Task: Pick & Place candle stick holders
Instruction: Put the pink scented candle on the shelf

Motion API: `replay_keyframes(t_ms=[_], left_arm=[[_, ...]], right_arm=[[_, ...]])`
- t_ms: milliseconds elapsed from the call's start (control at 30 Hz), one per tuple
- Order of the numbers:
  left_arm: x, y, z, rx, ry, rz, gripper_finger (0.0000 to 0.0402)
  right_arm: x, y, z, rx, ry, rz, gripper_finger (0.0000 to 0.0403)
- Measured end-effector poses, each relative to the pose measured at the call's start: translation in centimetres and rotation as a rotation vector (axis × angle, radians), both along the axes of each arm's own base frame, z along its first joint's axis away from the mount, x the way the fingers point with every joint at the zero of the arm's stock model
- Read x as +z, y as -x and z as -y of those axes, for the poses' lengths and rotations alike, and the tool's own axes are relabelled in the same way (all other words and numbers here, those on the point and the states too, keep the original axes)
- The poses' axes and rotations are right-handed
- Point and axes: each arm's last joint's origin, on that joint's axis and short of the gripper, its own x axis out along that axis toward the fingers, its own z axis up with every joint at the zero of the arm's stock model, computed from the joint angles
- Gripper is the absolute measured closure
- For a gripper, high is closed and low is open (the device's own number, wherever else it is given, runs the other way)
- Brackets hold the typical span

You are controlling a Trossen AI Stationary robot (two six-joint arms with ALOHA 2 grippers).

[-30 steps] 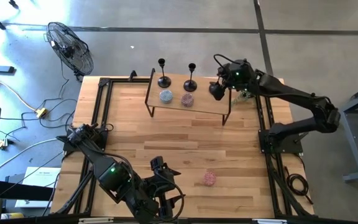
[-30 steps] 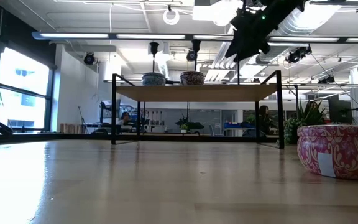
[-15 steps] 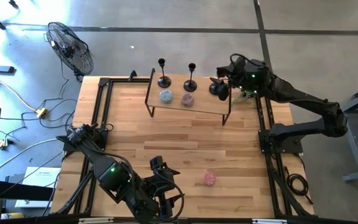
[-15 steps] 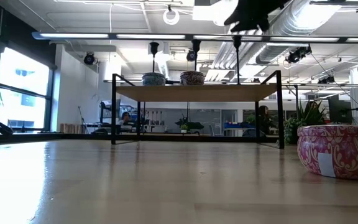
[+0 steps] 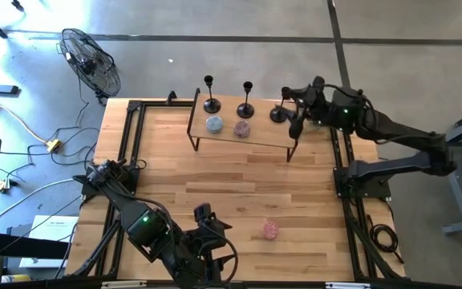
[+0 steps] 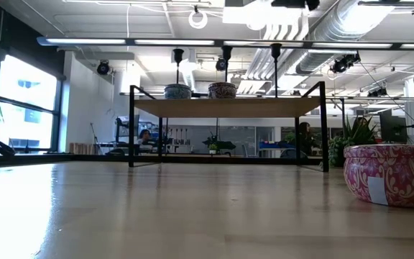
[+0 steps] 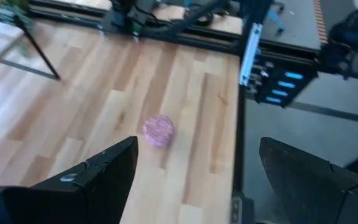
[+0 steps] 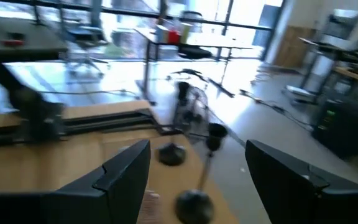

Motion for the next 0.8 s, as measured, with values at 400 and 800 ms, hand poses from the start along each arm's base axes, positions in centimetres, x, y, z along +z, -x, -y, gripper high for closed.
replay_keyframes(t_ms=[400, 800], left_arm=[[-0.2, 0.1, 0.4, -0.147, 0.009, -0.064, 0.0071], [1.1, 3.7, -0.1, -0.178, -0.016, -0.146, 0.0071]], right_arm=[[0.2, 1.3, -8.1, 0.646, -0.288, -0.001, 0.0143], [-4.5, 0.6, -17.4, 0.775, -0.319, -0.036, 0.0143]])
